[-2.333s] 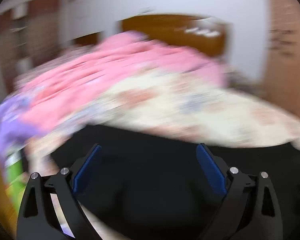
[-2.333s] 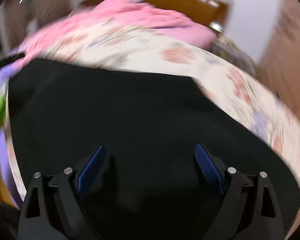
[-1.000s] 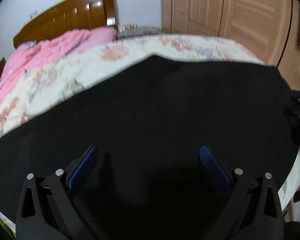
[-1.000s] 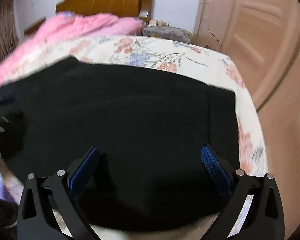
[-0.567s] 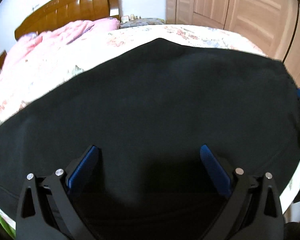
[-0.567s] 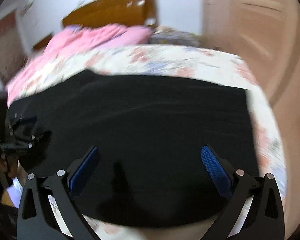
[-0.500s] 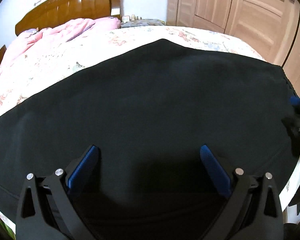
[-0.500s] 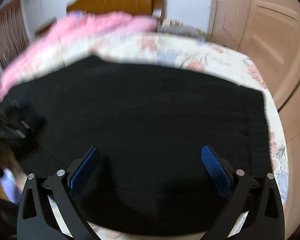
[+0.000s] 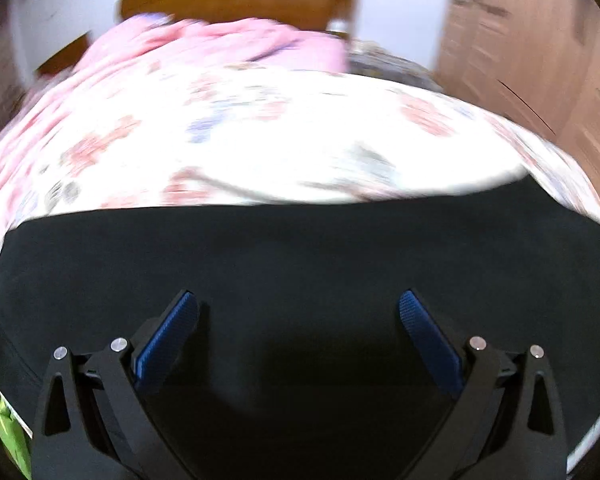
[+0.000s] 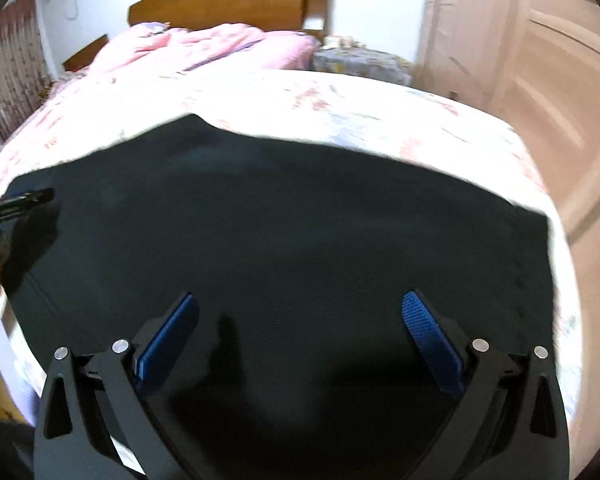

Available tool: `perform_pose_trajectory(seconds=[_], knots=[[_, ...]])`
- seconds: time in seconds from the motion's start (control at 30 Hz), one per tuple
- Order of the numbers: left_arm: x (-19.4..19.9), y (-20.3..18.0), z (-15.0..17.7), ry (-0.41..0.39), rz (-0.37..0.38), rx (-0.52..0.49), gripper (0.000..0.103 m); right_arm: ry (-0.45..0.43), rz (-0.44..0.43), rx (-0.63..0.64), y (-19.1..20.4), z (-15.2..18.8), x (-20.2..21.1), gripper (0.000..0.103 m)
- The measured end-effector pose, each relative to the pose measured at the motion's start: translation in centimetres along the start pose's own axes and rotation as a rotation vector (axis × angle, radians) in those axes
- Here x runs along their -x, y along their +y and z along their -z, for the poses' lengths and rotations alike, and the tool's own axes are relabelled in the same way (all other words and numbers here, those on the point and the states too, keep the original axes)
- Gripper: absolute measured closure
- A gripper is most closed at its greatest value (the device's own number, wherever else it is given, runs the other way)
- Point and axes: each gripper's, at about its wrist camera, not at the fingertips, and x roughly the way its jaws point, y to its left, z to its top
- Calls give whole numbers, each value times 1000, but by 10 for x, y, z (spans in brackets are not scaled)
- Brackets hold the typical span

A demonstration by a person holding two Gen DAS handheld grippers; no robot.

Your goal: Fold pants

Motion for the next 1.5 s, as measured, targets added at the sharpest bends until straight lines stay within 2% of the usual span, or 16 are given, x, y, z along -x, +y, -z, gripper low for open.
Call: perform_pose_trajectory(seconds=[0.1,0.2,0.3,0.33,0.4,0.47,0.6,0.73,0.83,0.9,0.97,1.13,1.23,1.33,1.4,1.5], knots=[[-17,33,-7,23,-79,36,2,-2,4,128,48,-39,-24,5],[-19,59,-4,5,-8,102,1,65,5,155,57,-49,-57,5],[-21,76,-4,15,-36,94,1,87,-26,94,34,-39,-67,5],[-19,87,-3,11,1,130,1,84,25,46,15,-38,-65,5],[-18,92,-5,12,-47,133,2,83,39,-32,-16,-36,-59,5],[-6,76,-12,-15,-176,106,5,78,99,-83,-33,-35,-50,5],[33,-30,-31,-116,113,-59,4,16,81,-43,-33,-32,-20,5],[32,-166,-44,-76,403,-315,3,56,45,35,-25,-20,-19,5],[1,-244,-42,-3,450,-462,3,94,26,51,-24,-2,-23,5],[-26,-273,-37,47,409,-525,3,124,38,42,-31,15,-22,5],[-44,-276,-35,13,343,-557,1,82,4,65,-39,32,-9,5],[-50,-276,-36,-3,333,-546,1,54,-44,77,-52,50,5,4],[-49,-276,-34,-6,330,-542,1,77,-22,63,-48,48,11,5],[-48,-280,-35,-15,315,-551,1,18,7,26,-45,42,23,5],[-48,-279,-36,-14,318,-550,1,63,25,34,-46,49,13,4],[-46,-278,-34,-15,319,-548,1,-14,-18,30,-51,68,18,4]])
